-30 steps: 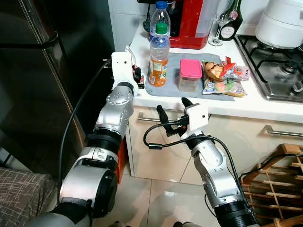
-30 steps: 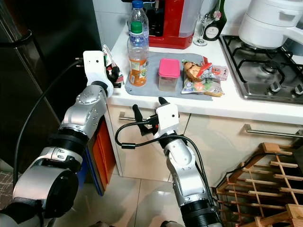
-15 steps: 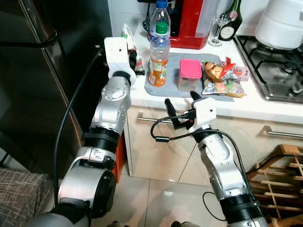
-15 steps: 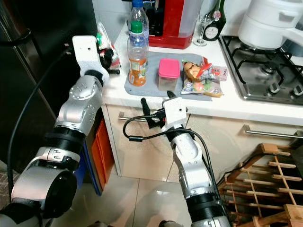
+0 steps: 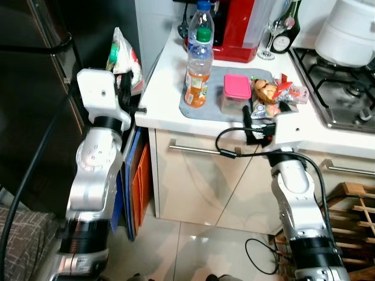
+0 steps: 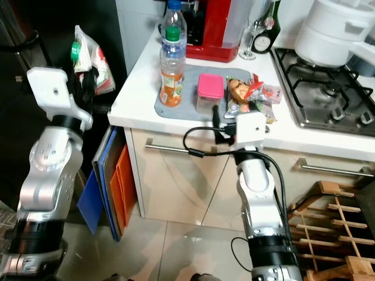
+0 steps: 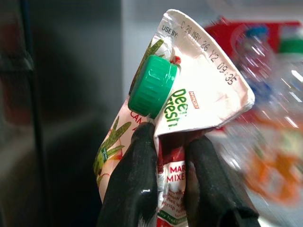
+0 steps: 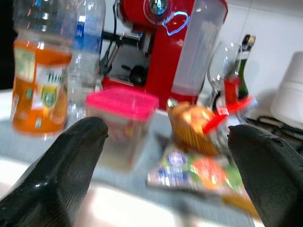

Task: Restocking fridge

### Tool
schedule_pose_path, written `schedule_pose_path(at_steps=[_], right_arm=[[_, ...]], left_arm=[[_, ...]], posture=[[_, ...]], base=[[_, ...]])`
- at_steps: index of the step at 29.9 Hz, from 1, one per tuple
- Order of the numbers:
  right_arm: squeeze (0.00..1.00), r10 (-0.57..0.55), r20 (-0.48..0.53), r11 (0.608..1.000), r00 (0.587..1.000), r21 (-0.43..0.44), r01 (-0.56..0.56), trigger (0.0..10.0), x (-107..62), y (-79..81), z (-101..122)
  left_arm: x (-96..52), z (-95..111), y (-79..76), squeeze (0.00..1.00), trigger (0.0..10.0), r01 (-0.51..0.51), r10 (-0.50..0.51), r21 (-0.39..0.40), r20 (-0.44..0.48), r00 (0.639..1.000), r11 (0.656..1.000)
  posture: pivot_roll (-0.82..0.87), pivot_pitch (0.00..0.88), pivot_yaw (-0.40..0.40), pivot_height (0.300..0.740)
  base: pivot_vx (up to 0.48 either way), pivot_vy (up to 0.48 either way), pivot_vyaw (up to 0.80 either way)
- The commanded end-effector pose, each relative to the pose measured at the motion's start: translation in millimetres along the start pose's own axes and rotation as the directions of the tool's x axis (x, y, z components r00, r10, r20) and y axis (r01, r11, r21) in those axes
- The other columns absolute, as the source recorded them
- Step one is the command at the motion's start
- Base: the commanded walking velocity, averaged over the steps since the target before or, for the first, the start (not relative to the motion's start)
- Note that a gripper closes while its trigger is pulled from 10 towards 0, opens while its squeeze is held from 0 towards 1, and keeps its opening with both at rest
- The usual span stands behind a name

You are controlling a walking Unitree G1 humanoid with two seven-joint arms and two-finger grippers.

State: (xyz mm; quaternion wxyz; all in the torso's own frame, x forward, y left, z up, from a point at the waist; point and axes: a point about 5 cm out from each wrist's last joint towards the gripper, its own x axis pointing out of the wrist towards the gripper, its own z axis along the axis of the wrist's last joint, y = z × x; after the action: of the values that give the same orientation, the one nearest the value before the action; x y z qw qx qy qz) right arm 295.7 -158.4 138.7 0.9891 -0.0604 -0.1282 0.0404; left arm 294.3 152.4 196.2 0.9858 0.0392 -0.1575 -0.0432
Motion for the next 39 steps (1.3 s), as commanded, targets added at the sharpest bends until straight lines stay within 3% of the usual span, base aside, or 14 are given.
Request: schedule_pose_path(at_steps=[1, 2, 6, 11, 14, 21, 26, 28, 30, 39], right_arm=[[0.0, -0.003, 0.013, 0.999, 1.0, -0.032, 0.003, 10.0, -2.3, -3.0, 3], [0.0, -0.002, -0.015, 0.999, 1.0, -0.037, 0.001, 10.0, -11.6, -2.6, -1], [0.0, 0.011, -0.078, 1.0, 0.997, -0.018, -0.013, 10.0, -27.1, -2.3, -14], [0.0, 0.036, -0.19, 0.997, 0.981, 0.07, -0.023, 10.0, -45.2, 2.5, -30], [0.0, 0.064, -0.266, 0.998, 0.962, 0.024, -0.06, 10.0, -64.0, 2.2, -41], [0.0, -0.004, -0.268, 1.0, 0.963, -0.001, 0.004, 10.0, -67.6, 1.8, -47], [0.0, -0.038, -0.227, 0.999, 0.973, 0.008, 0.041, 10.0, -59.6, 3.7, -43], [0.0, -0.035, -0.213, 0.999, 0.976, 0.01, 0.038, 10.0, -53.1, 6.4, -40], [0.0, -0.023, -0.211, 1.0, 0.977, 0.01, 0.026, 10.0, -51.0, 7.6, -40], [0.0, 0.031, -0.194, 1.0, 0.981, 0.008, -0.03, 10.0, -36.6, 11.5, -39]], left_arm=[[-4.2, 5, -9.8, 0.0, 10.0, 0.055, -0.055, -0.013, 0.017, 0.998, 0.998], [-18.5, 1, -11.4, 0.0, 10.0, 0.081, -0.081, -0.014, -0.012, 0.997, 0.997], [-39.7, -8, -11.7, 0.0, 10.0, 0.086, -0.087, -0.006, -0.077, 0.993, 0.996], [-73.3, -39, -1.0, 0.0, 10.0, 0.056, -0.045, 0.048, -0.219, 0.975, 0.997], [-86.7, -45, 9.2, 0.0, 10.0, 0.098, -0.069, 0.09, -0.284, 0.956, 0.991], [-60.8, -43, 18.5, 0.0, 10.0, 0.198, -0.157, 0.134, -0.266, 0.951, 0.971], [-51.1, -43, 16.1, 0.0, 10.0, 0.195, -0.169, 0.084, -0.25, 0.953, 0.977], [-46.2, -49, 6.8, 0.0, 10.0, 0.165, -0.159, 0.005, -0.248, 0.956, 0.986], [-45.0, -51, 5.7, 0.0, 10.0, 0.148, -0.148, -0.019, -0.248, 0.957, 0.989], [-39.5, -55, 1.9, 0.0, 10.0, 0.085, -0.097, -0.063, -0.236, 0.967, 0.994]], posture=[[-0.09, 0.0, -0.098, 0.74], [-0.08, 0.0, -0.114, 0.74], [-0.05, 0.0, -0.118, 0.74], [-0.03, 0.0, -0.098, 0.74], [-0.03, 0.0, -0.062, 0.74], [-0.06, 0.0, 0.014, 0.74], [-0.09, 0.0, 0.046, 0.74], [-0.1, 0.0, 0.036, 0.74], [-0.1, 0.0, 0.024, 0.74], [-0.09, 0.0, -0.002, 0.74]], base=[[0.0, 0.0, 0.0], [0.0, 0.0, 0.0], [0.0, 0.0, 0.0], [0.0, 0.0, 0.0], [0.0, 0.0, 0.0], [0.0, 0.0, 0.0], [0.0, 0.0, 0.0], [0.0, 0.0, 0.0], [0.0, 0.0, 0.0], [-0.212, 0.0, 0.0]])
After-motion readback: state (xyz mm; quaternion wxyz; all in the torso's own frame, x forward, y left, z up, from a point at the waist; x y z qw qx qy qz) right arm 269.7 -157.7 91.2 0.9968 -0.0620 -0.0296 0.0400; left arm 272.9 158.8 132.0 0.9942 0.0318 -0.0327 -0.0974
